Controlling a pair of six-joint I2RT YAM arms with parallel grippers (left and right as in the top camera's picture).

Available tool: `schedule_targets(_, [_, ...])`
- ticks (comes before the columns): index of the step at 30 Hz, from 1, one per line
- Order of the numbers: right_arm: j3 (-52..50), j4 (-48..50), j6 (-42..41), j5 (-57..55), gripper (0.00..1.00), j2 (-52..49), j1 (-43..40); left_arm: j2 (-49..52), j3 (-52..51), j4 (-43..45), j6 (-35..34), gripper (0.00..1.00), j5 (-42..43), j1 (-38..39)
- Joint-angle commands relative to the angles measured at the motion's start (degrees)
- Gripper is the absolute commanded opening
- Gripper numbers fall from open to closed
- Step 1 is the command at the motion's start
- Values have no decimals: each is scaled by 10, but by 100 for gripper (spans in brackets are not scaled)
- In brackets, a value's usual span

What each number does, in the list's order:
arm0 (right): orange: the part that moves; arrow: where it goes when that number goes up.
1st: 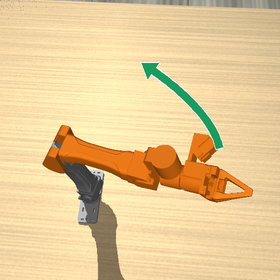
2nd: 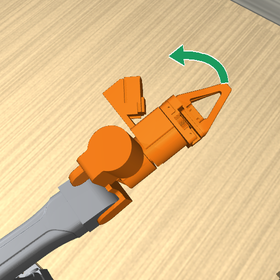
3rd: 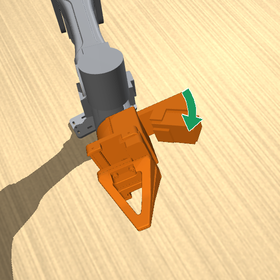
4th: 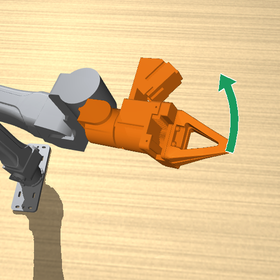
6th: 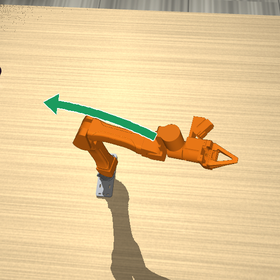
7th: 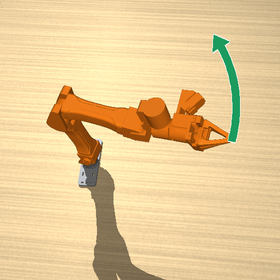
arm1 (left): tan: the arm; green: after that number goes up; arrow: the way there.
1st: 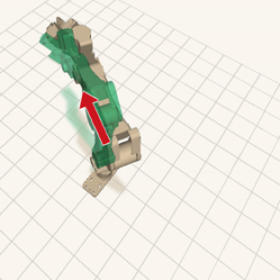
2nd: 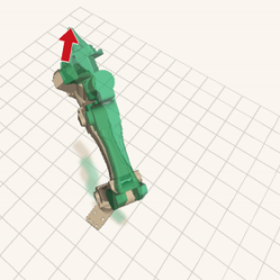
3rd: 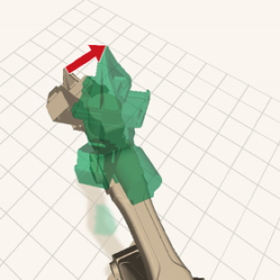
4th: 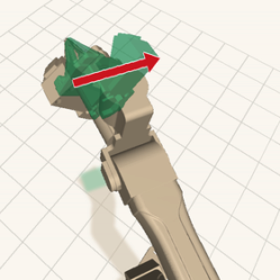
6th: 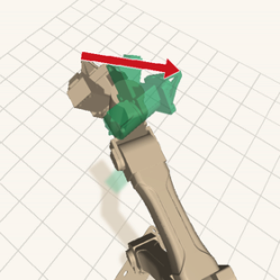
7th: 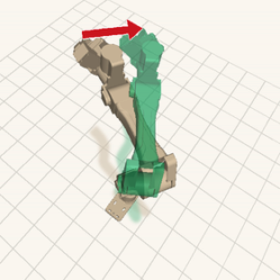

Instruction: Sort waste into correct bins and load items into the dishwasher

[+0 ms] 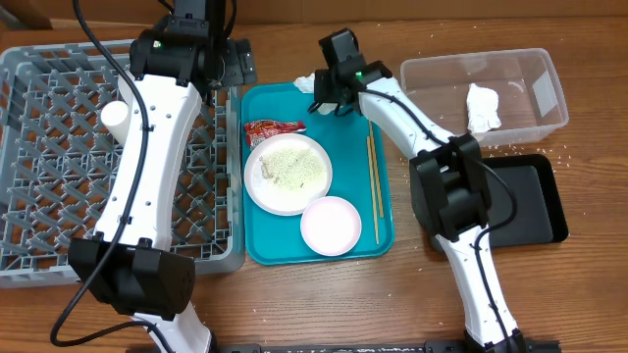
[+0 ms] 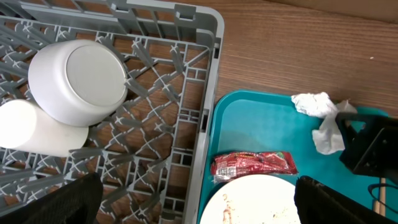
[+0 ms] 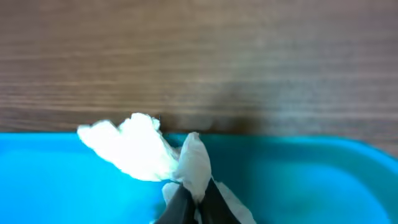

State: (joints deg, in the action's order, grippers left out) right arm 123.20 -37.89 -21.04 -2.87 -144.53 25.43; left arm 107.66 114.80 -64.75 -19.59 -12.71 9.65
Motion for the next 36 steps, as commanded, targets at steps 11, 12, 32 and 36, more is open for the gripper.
schedule_targets(11, [8, -156, -149, -128, 4, 230, -110, 3, 2, 1, -10, 100, -8, 0])
schedule_targets(12, [8, -174, -157, -127, 4, 247, -124, 3, 2, 1, -10, 100, -8, 0])
schedule_targets(32, [-80, -311, -250, -83, 100, 296, -238, 3, 2, 1, -10, 100, -8, 1])
schedule_targets(36, [-60, -336, -250, -61, 100, 325, -238, 3, 2, 1, -10, 100, -8, 1])
